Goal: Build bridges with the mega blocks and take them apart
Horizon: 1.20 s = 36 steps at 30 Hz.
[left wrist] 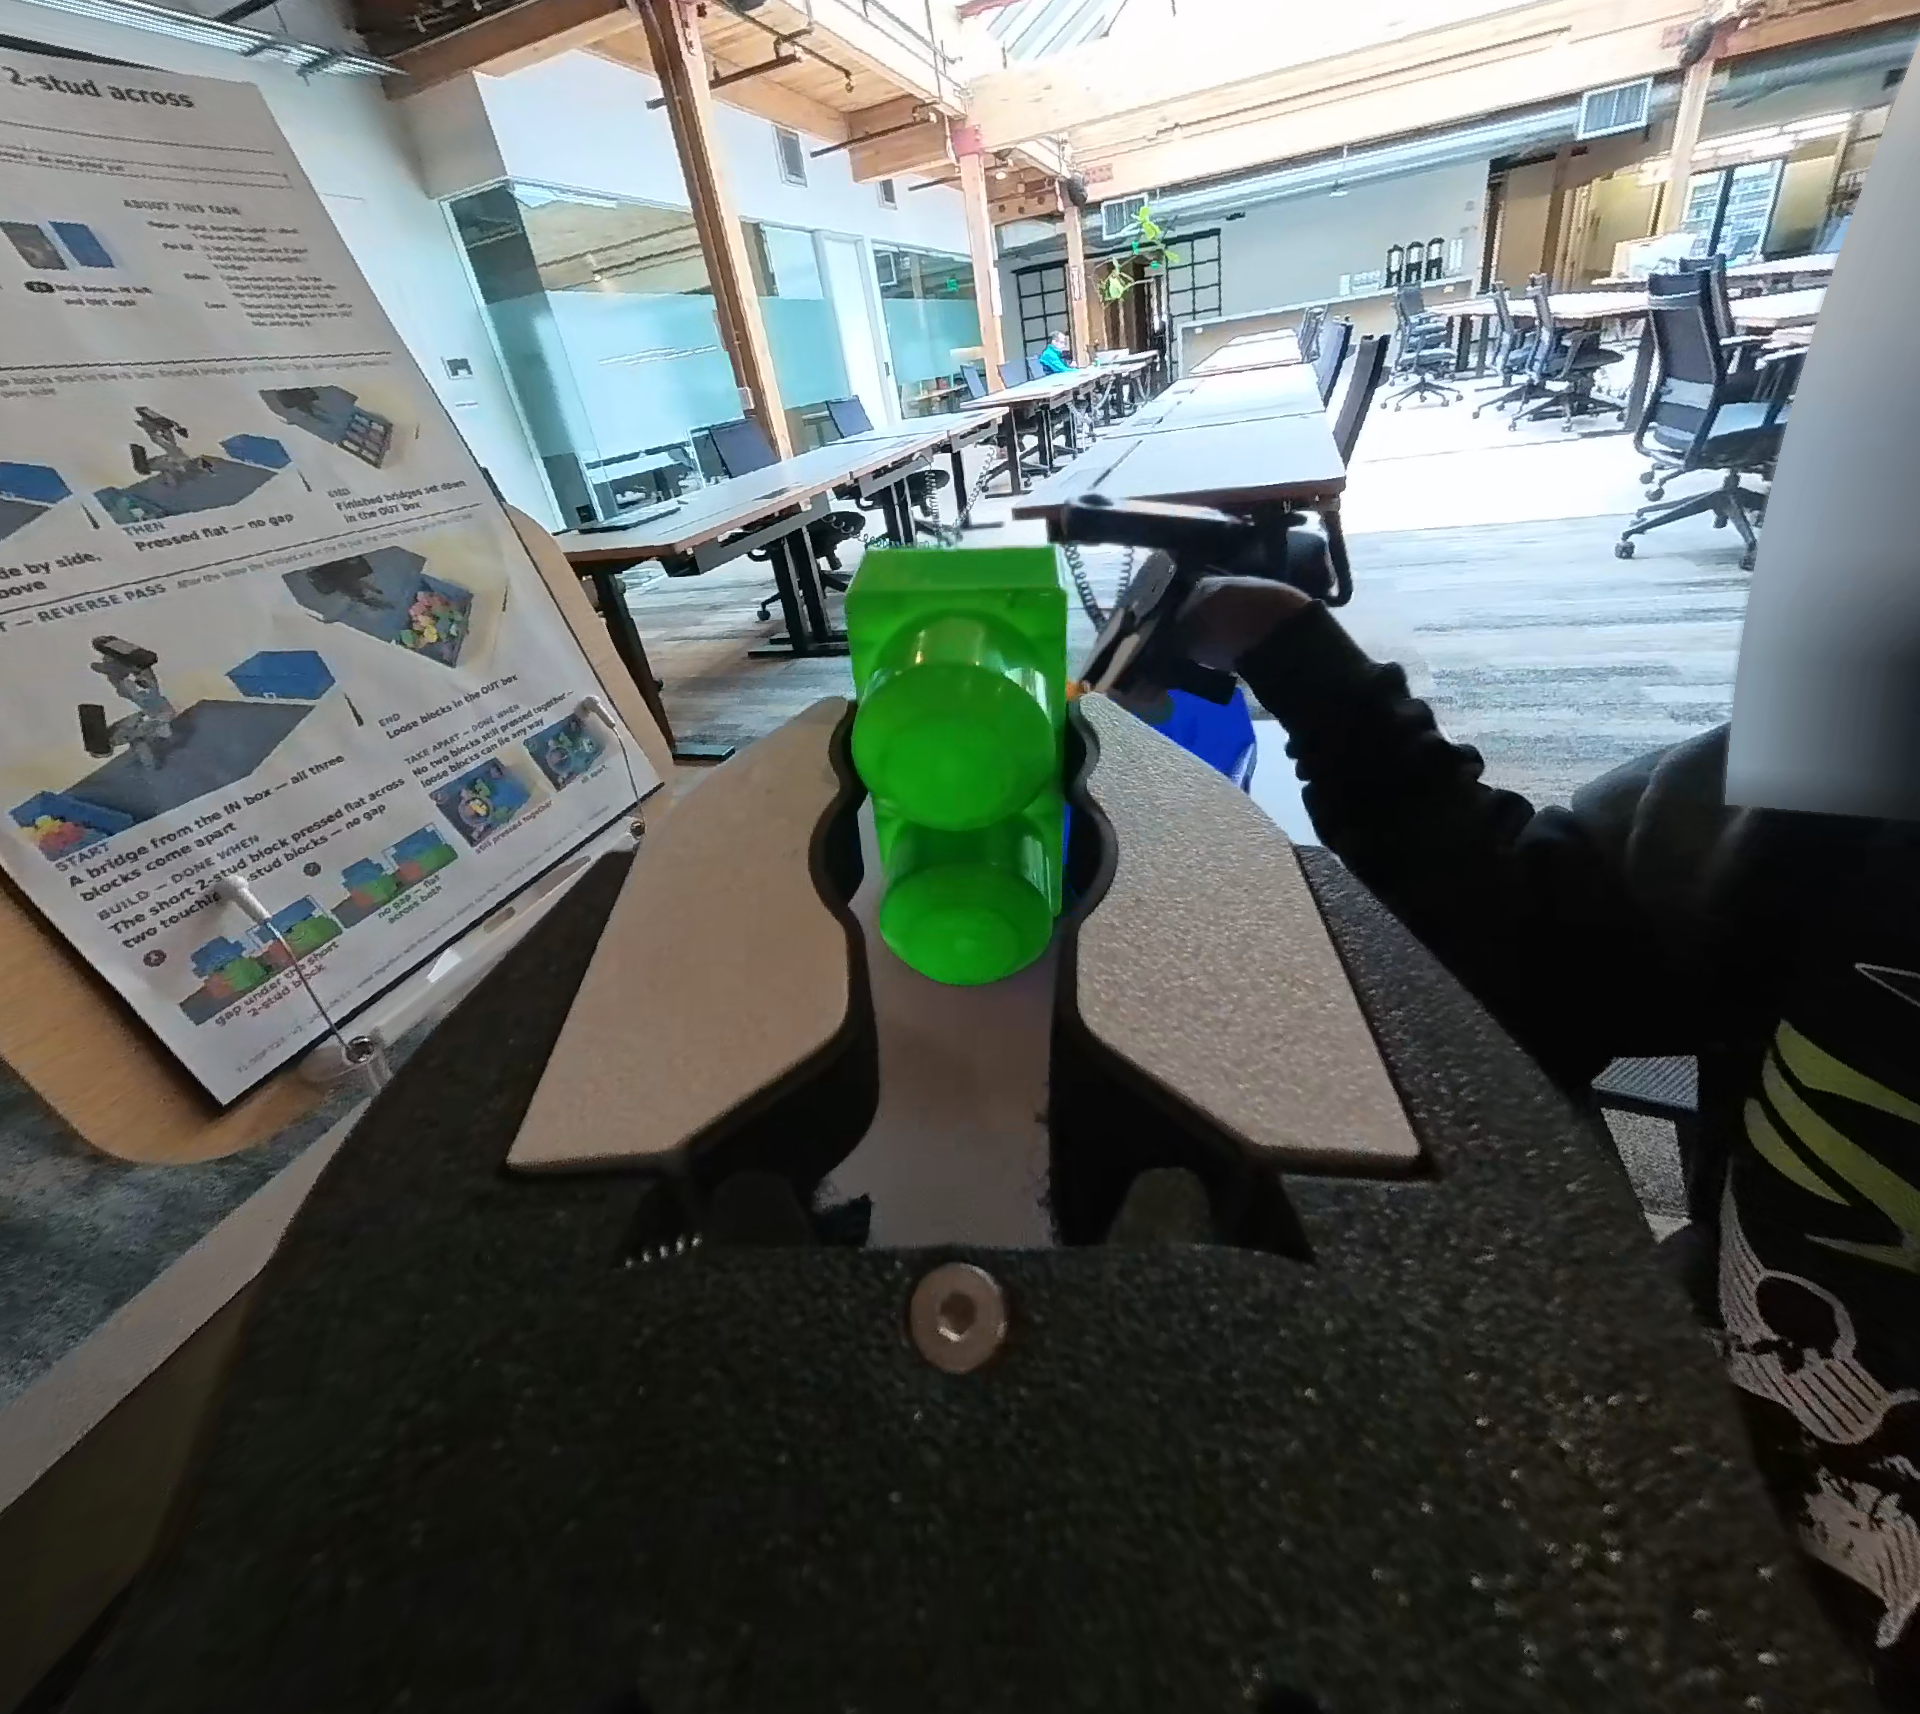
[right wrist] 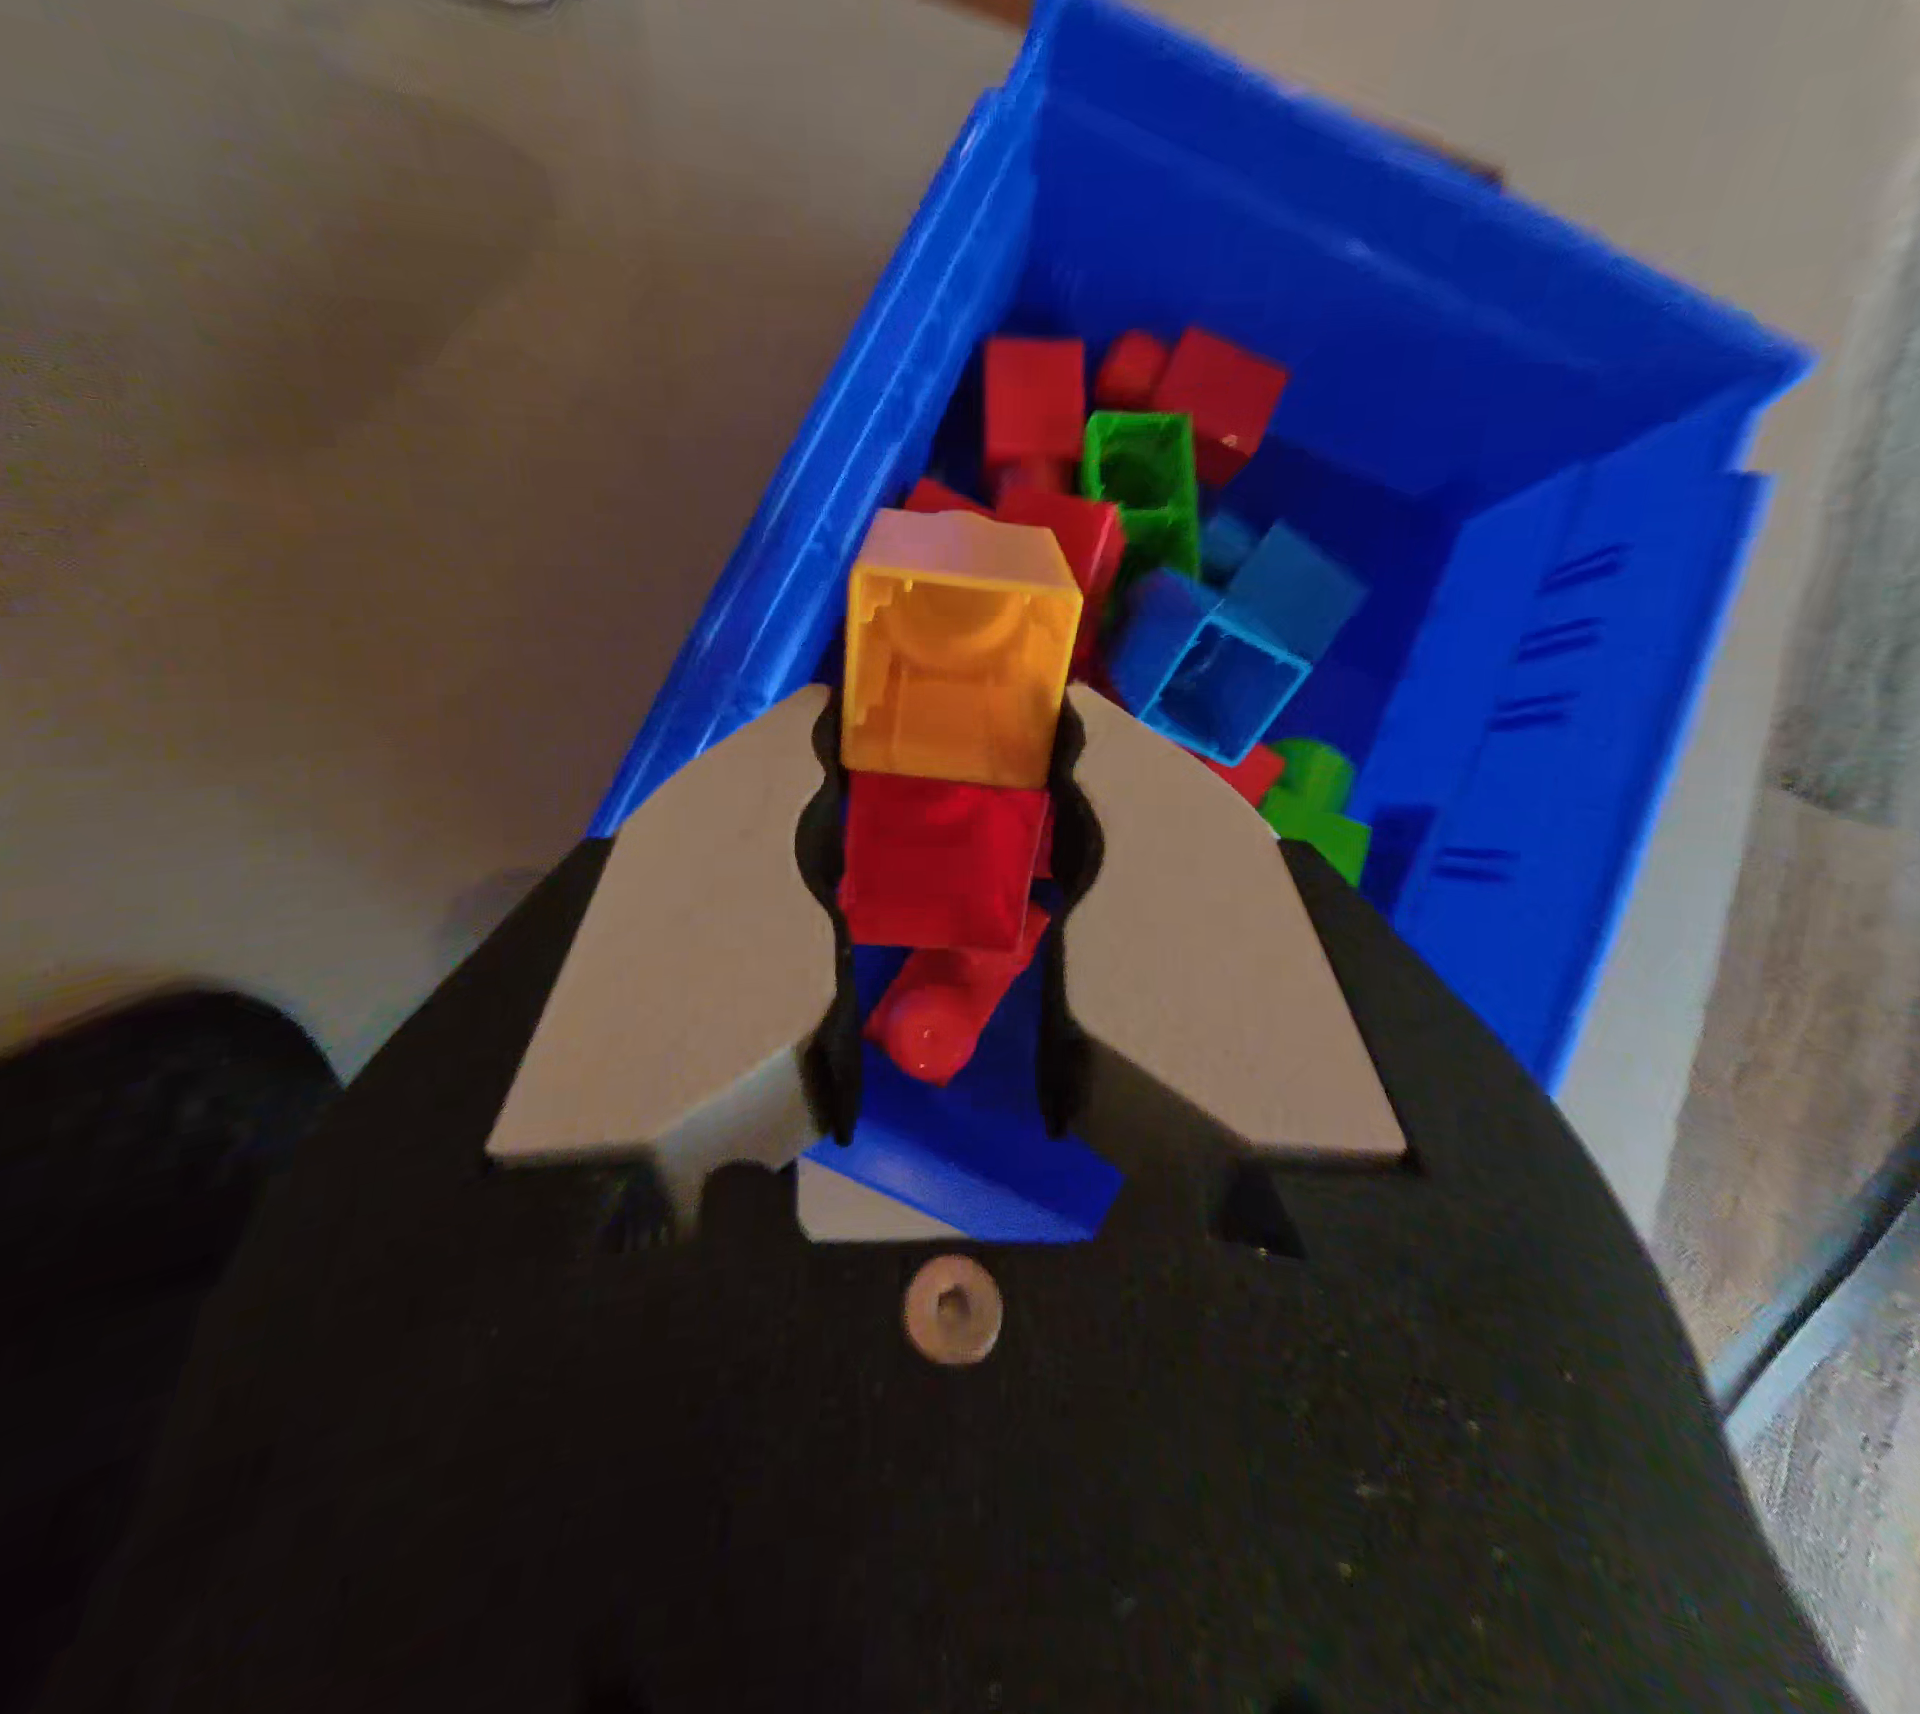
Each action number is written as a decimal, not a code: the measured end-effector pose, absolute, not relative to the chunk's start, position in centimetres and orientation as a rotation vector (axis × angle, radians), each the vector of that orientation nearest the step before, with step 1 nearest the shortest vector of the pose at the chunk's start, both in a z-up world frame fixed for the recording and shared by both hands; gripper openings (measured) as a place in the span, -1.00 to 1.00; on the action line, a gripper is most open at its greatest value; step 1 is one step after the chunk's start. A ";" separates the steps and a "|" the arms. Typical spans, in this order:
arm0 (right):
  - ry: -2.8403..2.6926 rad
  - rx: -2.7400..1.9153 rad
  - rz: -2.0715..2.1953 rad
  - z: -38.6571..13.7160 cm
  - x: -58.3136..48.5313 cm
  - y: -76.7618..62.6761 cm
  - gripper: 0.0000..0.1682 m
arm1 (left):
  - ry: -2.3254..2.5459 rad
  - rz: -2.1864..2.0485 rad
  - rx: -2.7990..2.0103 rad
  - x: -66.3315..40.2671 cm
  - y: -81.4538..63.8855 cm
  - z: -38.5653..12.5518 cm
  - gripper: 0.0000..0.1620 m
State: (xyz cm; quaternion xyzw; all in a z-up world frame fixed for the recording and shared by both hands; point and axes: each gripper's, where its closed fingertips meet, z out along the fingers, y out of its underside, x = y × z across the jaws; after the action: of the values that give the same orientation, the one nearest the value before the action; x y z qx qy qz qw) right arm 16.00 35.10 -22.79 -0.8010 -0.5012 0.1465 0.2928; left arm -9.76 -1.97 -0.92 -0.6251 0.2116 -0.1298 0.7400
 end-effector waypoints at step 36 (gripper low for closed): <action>-1.353 -1.034 0.899 -4.3 3.0 20.6 -0.35 | 0.518 -0.247 -1.401 -8.8 -1.3 -1.6 -0.56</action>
State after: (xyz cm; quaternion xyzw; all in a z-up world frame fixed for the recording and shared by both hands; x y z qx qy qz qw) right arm 3.03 20.58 -4.32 -0.4409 -0.5765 0.3832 0.5713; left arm -8.76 -1.30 -1.59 -0.6355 0.2350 -0.1121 0.7268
